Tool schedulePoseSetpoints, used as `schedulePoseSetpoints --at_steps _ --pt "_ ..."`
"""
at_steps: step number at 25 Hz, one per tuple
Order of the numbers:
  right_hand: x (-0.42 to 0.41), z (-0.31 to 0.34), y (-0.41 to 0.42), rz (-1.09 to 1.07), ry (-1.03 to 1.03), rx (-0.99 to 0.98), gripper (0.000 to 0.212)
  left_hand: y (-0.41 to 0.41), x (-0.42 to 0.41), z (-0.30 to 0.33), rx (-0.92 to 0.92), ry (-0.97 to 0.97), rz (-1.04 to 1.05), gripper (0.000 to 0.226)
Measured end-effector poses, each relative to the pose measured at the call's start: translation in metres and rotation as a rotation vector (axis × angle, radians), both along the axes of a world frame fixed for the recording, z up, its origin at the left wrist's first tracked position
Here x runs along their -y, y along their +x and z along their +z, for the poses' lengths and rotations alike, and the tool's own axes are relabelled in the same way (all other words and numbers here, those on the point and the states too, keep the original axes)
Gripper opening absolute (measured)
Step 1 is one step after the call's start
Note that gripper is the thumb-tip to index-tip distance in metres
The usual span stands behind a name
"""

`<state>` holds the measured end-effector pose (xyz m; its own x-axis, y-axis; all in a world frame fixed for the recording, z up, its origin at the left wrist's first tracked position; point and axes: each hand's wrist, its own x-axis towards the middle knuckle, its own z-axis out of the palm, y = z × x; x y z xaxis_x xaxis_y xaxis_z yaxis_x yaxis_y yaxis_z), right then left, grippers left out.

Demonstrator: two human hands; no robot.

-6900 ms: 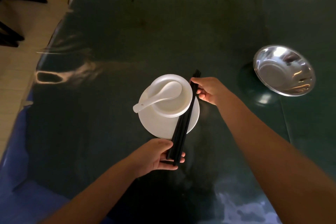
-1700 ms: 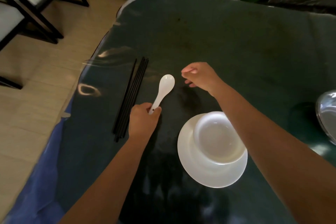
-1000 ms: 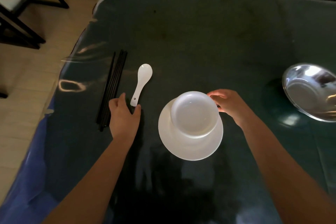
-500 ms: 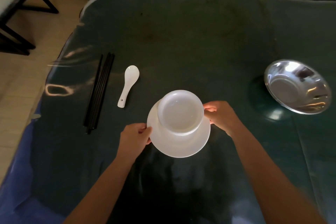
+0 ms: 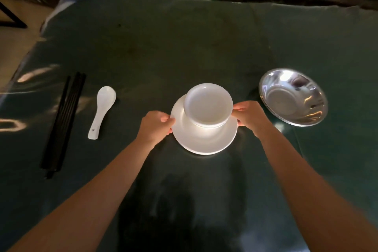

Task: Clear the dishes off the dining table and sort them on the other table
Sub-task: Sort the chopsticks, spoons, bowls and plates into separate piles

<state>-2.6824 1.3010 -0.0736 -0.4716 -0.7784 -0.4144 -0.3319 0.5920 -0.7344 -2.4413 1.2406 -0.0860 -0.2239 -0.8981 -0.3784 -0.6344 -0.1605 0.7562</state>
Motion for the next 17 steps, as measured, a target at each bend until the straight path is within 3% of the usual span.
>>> schedulePoseSetpoints --at_steps 6,9,13,17 --pt "0.003 0.006 -0.007 0.069 0.047 -0.042 0.022 -0.007 0.016 0.004 0.046 0.005 -0.082 0.02" --pt "0.002 0.013 0.002 -0.068 -0.062 -0.213 0.031 -0.012 0.018 0.017 0.059 -0.179 0.027 0.031" --pt "0.007 0.027 0.018 -0.052 -0.079 -0.028 0.017 -0.025 0.029 0.038 -0.206 0.127 -0.003 0.03" --pt "0.01 0.033 0.028 -0.008 -0.088 -0.158 0.027 -0.025 0.025 0.04 -0.205 0.057 -0.085 0.027"
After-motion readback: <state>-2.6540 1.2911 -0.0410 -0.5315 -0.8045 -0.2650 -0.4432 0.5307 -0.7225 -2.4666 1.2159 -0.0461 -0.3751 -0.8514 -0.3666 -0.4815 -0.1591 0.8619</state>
